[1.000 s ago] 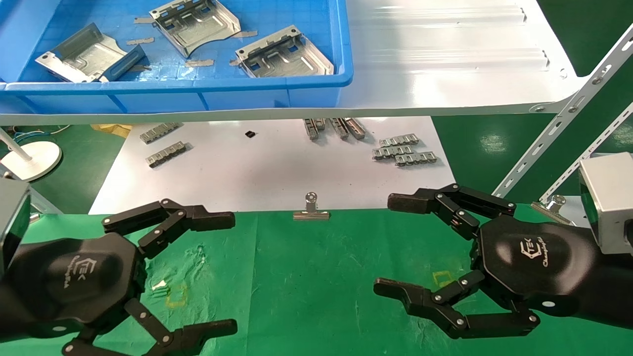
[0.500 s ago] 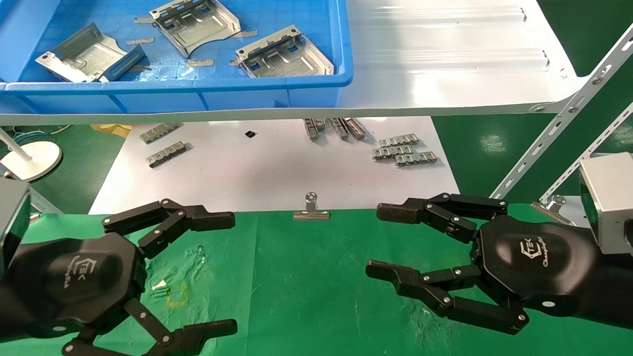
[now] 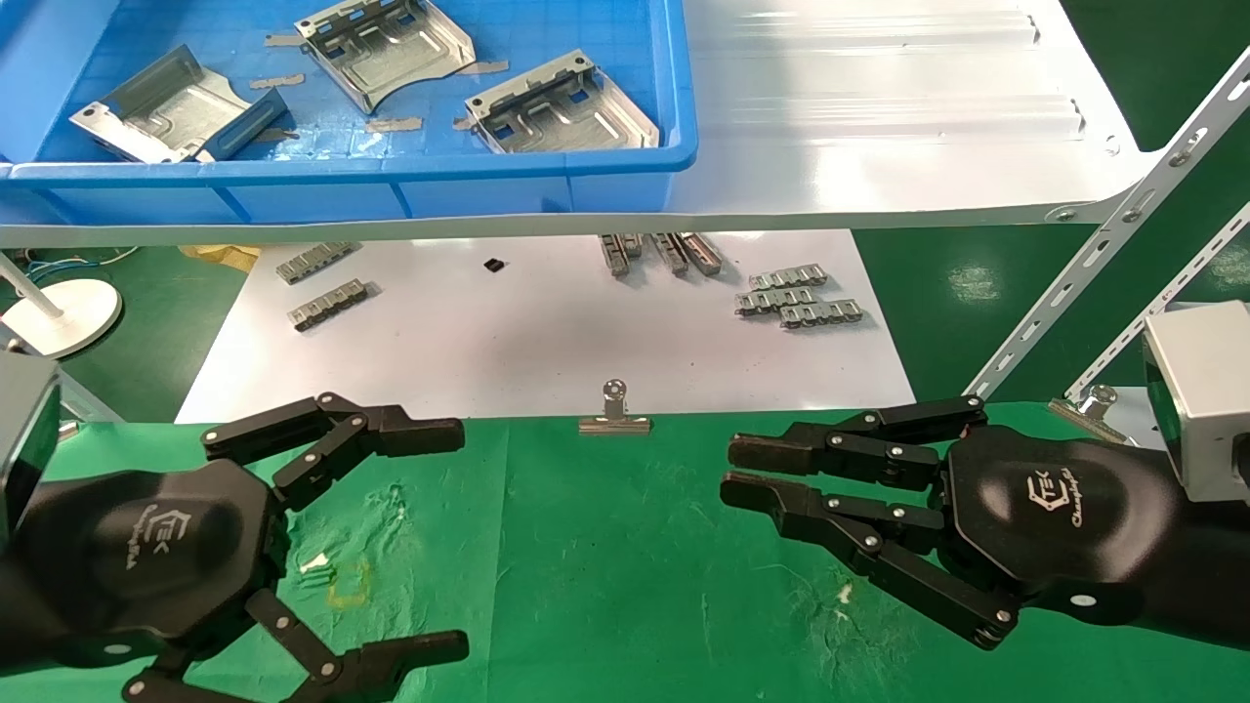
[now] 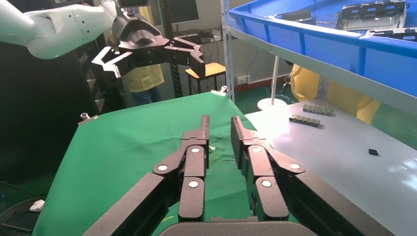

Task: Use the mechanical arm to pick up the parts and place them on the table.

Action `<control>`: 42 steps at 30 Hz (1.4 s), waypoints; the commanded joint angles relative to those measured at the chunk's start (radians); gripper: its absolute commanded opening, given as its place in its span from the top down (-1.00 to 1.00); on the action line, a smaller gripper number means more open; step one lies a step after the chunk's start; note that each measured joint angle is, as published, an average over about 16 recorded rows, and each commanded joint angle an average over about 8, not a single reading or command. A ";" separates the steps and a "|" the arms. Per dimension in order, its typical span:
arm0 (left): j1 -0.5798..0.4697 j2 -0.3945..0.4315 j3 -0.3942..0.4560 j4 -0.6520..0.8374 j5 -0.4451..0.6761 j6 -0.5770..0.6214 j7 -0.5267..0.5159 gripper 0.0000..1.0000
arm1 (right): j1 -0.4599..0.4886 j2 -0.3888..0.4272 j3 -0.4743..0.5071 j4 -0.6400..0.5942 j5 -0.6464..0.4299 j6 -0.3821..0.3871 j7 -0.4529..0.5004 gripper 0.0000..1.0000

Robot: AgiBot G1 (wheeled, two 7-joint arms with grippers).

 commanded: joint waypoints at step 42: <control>-1.053 0.552 0.283 1.176 0.803 -0.629 0.120 1.00 | 0.000 0.000 0.000 0.000 0.000 0.000 0.000 -0.82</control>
